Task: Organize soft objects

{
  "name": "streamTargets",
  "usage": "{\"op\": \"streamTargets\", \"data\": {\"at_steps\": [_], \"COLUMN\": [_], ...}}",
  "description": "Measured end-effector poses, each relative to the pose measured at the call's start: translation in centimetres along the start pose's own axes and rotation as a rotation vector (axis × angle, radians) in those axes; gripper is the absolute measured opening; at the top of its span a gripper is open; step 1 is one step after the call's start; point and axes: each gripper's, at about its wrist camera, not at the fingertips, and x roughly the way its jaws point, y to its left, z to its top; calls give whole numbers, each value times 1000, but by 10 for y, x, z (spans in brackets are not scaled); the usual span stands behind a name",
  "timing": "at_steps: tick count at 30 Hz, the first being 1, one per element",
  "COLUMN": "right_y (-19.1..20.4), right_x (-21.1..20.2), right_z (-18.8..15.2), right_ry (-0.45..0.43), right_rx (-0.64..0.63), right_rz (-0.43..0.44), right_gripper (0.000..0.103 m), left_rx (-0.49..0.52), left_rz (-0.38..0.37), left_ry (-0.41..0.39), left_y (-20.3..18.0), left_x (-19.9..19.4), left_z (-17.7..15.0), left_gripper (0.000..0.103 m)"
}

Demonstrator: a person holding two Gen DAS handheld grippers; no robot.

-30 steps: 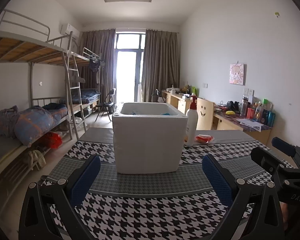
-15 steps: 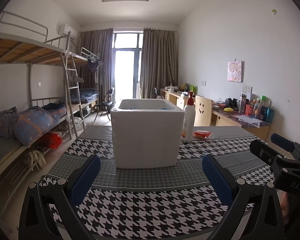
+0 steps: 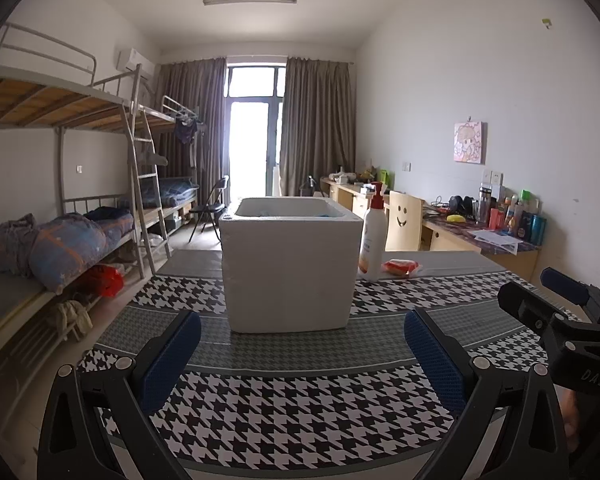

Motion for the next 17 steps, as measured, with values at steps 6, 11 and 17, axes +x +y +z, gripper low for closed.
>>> {"op": "streamTargets", "data": {"at_steps": [6,11,17], "right_y": [3,2,2], "right_x": [0,0,1], "right_z": [-1,-2,-2], "right_ry": [8,12,18], "right_rx": [-4,-3,0], "right_rz": [3,4,2], "right_gripper": [102,102,102], "left_rx": [-3,-1,4], "left_rz": [6,8,1], "left_ry": [9,19,28], "left_y": [-1,-3,-3], "left_x": [0,1,2], "left_z": [-2,-2,-3], "left_gripper": [102,102,102]}}
